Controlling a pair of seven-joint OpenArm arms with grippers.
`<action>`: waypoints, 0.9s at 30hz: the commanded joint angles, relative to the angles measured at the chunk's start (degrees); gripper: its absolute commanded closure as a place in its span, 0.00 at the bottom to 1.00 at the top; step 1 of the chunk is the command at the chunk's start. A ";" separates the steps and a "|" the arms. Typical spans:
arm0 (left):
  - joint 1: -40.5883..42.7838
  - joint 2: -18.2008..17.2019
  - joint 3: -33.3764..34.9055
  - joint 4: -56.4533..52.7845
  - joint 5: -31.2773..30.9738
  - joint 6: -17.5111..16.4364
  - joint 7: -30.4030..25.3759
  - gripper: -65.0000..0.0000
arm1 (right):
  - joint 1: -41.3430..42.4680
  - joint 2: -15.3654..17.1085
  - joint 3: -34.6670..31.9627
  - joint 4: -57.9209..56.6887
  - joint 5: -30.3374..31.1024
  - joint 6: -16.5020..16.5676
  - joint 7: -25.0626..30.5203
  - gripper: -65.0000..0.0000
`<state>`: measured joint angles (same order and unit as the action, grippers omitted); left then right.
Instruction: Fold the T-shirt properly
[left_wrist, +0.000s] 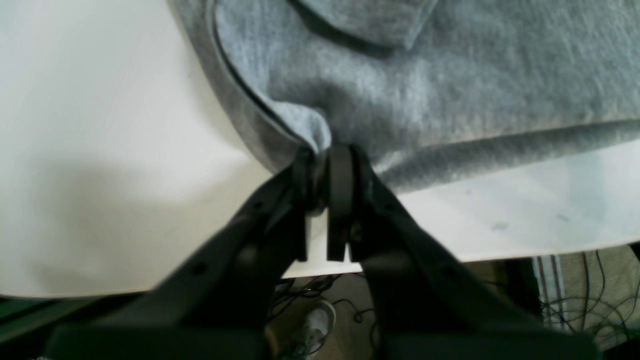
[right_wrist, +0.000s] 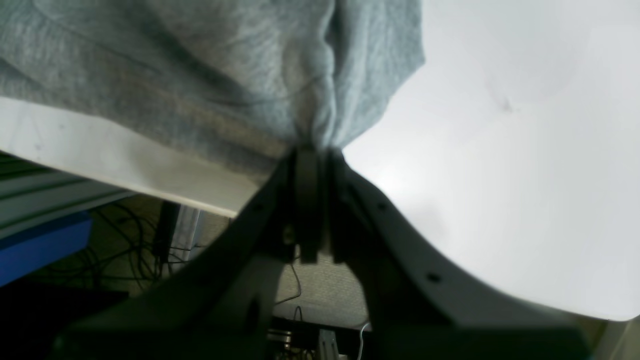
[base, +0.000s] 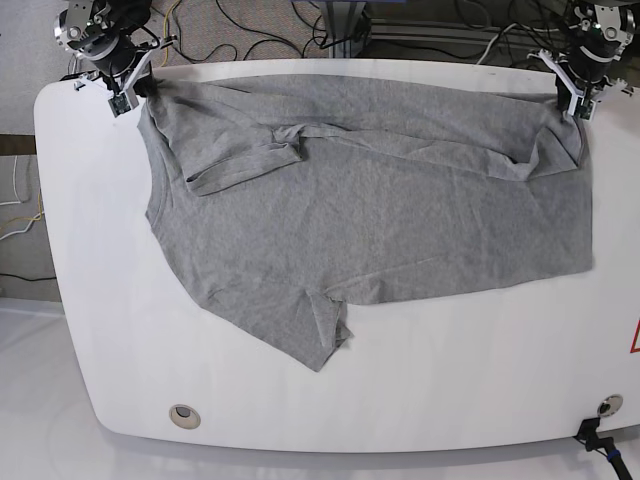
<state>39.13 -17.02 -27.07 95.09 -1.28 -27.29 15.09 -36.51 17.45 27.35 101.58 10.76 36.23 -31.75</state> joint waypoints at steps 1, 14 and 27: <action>0.65 -0.52 -0.49 0.78 0.27 -4.49 0.69 1.00 | -0.28 0.70 0.56 0.71 0.53 -0.14 0.23 1.00; 0.03 -0.43 -5.94 8.69 0.36 -5.37 1.92 0.48 | -0.37 0.70 2.49 8.88 0.53 -0.05 -0.30 0.58; -14.65 2.38 -7.00 11.33 0.27 -5.46 4.73 0.48 | 13.00 -2.46 2.76 10.46 0.18 0.30 -2.49 0.59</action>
<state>24.64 -14.46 -33.69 105.43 -0.47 -33.04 21.04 -23.88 15.07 30.44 111.22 10.31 36.18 -35.27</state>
